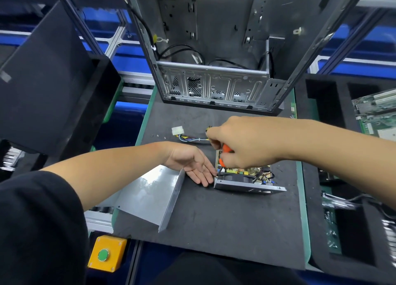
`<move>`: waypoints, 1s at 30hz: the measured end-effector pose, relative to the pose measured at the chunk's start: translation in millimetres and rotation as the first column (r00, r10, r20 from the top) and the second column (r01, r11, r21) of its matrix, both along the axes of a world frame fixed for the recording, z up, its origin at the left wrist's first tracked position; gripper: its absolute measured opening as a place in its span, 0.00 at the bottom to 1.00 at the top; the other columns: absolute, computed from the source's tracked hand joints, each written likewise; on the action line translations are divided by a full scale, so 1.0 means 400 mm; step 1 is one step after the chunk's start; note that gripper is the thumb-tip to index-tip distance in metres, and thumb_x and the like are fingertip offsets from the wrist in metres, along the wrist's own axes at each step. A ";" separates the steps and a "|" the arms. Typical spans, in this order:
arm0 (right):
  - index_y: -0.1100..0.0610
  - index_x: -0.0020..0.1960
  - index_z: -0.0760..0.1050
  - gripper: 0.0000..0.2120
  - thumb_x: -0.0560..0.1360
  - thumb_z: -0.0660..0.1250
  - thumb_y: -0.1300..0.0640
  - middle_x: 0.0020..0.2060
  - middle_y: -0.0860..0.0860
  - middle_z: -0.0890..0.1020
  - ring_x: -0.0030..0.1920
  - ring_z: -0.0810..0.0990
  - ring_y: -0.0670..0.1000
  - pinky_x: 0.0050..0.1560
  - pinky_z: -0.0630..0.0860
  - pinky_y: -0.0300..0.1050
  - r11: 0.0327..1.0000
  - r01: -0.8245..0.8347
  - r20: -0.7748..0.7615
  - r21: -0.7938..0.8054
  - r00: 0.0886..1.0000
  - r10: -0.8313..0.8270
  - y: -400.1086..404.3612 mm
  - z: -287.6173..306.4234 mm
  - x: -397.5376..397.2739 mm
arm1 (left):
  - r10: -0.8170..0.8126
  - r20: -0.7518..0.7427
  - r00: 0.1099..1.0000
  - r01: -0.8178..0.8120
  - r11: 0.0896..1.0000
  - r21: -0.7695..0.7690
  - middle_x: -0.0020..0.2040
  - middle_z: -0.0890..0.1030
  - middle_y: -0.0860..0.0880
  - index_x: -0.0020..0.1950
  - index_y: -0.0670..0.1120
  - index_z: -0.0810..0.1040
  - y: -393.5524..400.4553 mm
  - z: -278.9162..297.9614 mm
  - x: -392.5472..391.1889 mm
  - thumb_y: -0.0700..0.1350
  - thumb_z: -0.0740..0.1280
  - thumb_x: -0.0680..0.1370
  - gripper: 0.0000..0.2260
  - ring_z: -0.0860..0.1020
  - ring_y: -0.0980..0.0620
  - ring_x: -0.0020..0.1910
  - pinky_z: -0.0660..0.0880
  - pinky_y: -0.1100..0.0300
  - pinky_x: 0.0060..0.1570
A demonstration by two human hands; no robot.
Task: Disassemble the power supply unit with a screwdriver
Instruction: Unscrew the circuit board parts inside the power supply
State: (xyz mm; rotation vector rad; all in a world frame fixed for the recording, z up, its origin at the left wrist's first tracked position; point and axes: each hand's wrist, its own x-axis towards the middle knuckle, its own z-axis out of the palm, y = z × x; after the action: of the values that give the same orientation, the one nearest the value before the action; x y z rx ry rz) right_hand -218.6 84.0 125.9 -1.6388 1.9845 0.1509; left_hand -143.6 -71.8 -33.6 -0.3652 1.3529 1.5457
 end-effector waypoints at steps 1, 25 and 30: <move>0.50 0.48 0.69 0.07 0.73 0.66 0.52 0.39 0.46 0.73 0.40 0.74 0.50 0.36 0.71 0.47 1.000 -0.003 0.023 0.007 1.000 0.003 0.002 0.003 0.001 | 0.002 0.004 1.000 -0.002 1.000 -0.001 0.50 0.81 0.41 0.64 0.35 0.72 0.001 0.003 0.000 0.35 0.58 0.65 0.26 0.81 0.45 0.48 0.77 0.58 0.51; 0.50 0.44 0.74 0.05 0.68 0.68 0.54 0.34 0.43 0.76 0.38 0.75 0.45 0.40 0.78 0.49 0.973 0.187 0.100 -0.137 0.980 -0.174 0.017 -0.024 -0.030 | 0.082 -0.045 0.996 -0.084 0.996 -0.037 0.47 0.81 0.40 0.54 0.39 0.77 0.000 -0.007 0.010 0.30 0.56 0.76 0.14 0.82 0.46 0.43 0.79 0.59 0.47; 0.50 0.43 0.74 0.05 0.69 0.68 0.54 0.36 0.44 0.78 0.40 0.78 0.50 0.42 0.79 0.50 0.974 0.188 0.102 -0.127 0.979 -0.176 0.015 -0.023 -0.031 | 0.088 -0.164 0.982 -0.116 0.980 -0.165 0.43 0.82 0.40 0.49 0.39 0.78 0.016 -0.024 0.026 0.31 0.60 0.77 0.09 0.82 0.48 0.38 0.80 0.63 0.40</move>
State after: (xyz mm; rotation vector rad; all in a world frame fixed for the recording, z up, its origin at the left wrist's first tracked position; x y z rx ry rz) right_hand -231.2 90.1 116.6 -1.5061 2.1022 -0.1283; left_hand -133.4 -65.2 -43.1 -0.4350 1.6197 1.5710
